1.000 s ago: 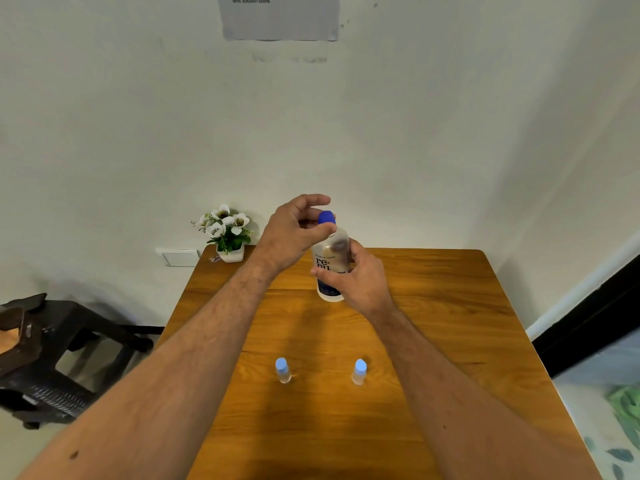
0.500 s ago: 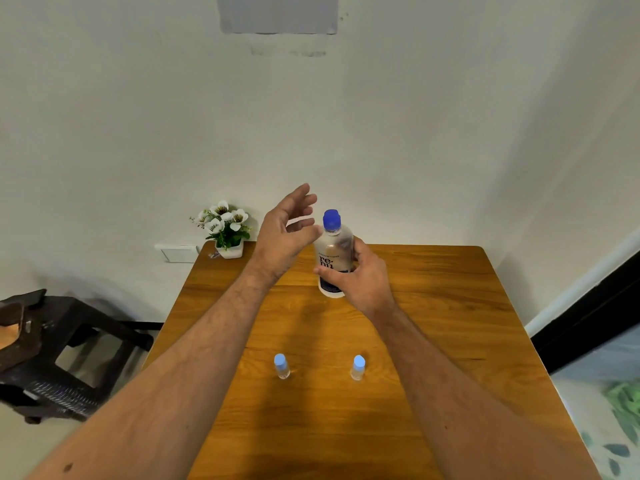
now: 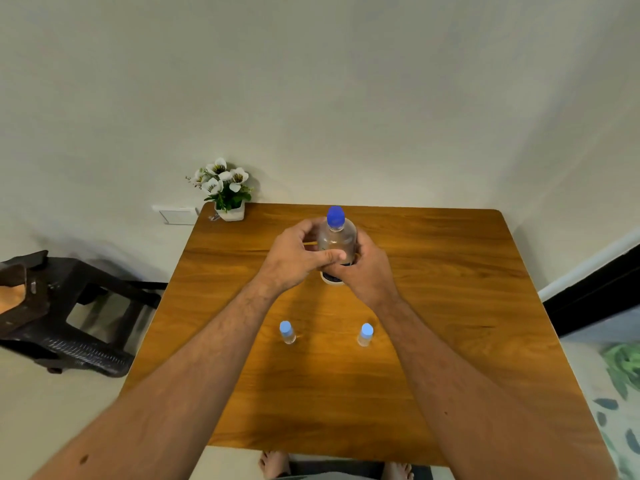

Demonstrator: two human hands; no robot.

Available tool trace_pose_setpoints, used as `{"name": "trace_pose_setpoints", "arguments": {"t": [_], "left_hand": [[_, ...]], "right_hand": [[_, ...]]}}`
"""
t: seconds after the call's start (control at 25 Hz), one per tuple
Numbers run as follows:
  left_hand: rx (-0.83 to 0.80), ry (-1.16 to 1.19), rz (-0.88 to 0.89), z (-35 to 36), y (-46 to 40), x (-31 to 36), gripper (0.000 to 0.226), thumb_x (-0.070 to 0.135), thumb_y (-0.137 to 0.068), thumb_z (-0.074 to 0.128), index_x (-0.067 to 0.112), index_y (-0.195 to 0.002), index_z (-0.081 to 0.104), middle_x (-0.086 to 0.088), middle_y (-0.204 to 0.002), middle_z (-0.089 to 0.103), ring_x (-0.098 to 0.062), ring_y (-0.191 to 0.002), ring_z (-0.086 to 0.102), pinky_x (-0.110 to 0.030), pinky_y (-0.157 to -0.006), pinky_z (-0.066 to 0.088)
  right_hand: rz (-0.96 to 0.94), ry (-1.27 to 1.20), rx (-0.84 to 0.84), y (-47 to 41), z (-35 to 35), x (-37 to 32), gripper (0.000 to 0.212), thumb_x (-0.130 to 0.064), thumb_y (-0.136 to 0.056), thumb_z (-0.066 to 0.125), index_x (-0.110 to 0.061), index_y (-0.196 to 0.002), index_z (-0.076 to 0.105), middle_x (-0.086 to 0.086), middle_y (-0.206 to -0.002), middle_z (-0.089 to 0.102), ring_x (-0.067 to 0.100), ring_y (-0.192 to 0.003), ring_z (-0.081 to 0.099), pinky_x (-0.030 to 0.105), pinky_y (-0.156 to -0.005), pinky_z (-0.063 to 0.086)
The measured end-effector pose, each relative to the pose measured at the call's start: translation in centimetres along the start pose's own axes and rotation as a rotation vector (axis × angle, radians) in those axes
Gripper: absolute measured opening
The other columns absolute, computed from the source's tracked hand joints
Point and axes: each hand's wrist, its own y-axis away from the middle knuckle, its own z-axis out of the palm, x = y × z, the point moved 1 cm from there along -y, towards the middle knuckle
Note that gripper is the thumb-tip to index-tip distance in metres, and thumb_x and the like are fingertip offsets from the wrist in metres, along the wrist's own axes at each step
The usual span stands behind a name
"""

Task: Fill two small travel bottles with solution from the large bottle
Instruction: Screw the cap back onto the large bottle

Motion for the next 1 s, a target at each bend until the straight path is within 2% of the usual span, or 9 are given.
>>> {"name": "trace_pose_setpoints", "arguments": {"t": [0.08,0.28,0.52,0.76,1.0], "left_hand": [[-0.007,-0.006,-0.014,0.4,0.1,-1.3,0.07,0.04,-0.064,0.091,0.028,-0.127,0.063,0.013,-0.117,0.07,-0.005,-0.111,0.064,-0.037,-0.098,0.056],[0.004,0.005,-0.067,1.4,0.6,-4.2,0.075,0.031,-0.064,0.093,0.026,-0.131,0.06,0.012,-0.121,0.068,-0.003,-0.115,0.062,-0.03,-0.101,0.053],[-0.055,0.012,-0.162,2.1,0.6,-6.8,0.079,0.021,-0.06,0.095,0.025,-0.132,0.06,0.013,-0.12,0.068,-0.003,-0.116,0.061,-0.029,-0.105,0.05],[-0.069,-0.014,-0.236,2.7,0.2,-9.0,0.082,0.016,-0.063,0.093,0.021,-0.137,0.057,0.009,-0.122,0.069,-0.008,-0.117,0.063,-0.033,-0.107,0.049],[-0.105,-0.064,-0.306,3.3,0.0,-10.6,0.088,0.019,-0.065,0.092,0.018,-0.143,0.052,0.004,-0.132,0.065,-0.012,-0.121,0.06,-0.037,-0.111,0.046]], "right_hand": [[0.019,0.032,-0.007,0.2,0.4,0.8,0.08,-0.032,-0.065,0.092,-0.026,-0.136,0.054,-0.013,-0.122,0.066,0.007,-0.108,0.064,0.02,-0.085,0.053],[0.051,0.105,-0.026,0.8,1.1,2.6,0.079,-0.031,-0.064,0.091,-0.032,-0.133,0.054,-0.024,-0.115,0.063,0.003,-0.107,0.063,0.026,-0.09,0.055],[0.111,0.231,-0.078,0.9,2.1,5.1,0.081,-0.047,-0.06,0.09,-0.031,-0.132,0.056,-0.014,-0.124,0.065,0.007,-0.11,0.062,0.038,-0.093,0.056],[0.137,0.347,-0.104,0.3,3.1,5.9,0.077,-0.038,-0.067,0.088,-0.027,-0.135,0.054,-0.009,-0.126,0.066,0.012,-0.111,0.061,0.037,-0.094,0.053],[0.221,0.403,-0.149,0.5,3.7,7.0,0.081,-0.041,-0.07,0.087,-0.026,-0.14,0.049,-0.006,-0.124,0.069,0.016,-0.109,0.063,0.035,-0.093,0.053]]}}
